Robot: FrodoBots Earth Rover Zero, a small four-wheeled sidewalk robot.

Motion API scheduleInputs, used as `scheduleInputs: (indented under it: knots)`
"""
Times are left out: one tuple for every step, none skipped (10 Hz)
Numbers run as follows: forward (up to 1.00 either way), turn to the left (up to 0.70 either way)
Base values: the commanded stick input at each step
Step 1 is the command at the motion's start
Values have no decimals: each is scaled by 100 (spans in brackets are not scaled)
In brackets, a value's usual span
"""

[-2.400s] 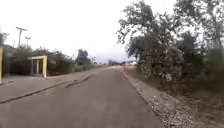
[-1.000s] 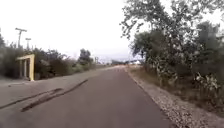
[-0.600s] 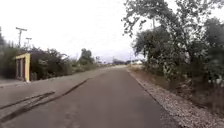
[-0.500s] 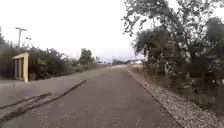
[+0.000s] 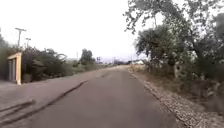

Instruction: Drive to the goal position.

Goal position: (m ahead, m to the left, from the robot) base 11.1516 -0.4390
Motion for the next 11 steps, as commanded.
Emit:
scheduleInputs:
  knots:
    - [100, 0]
    - [100, 0]
    - [100, 0]
    - [100, 0]
    - [100, 0]
    - [100, -24]
    - [100, -40]
    - [100, -40]
    - [100, -28]
    - [100, -9]
    - [100, 0]
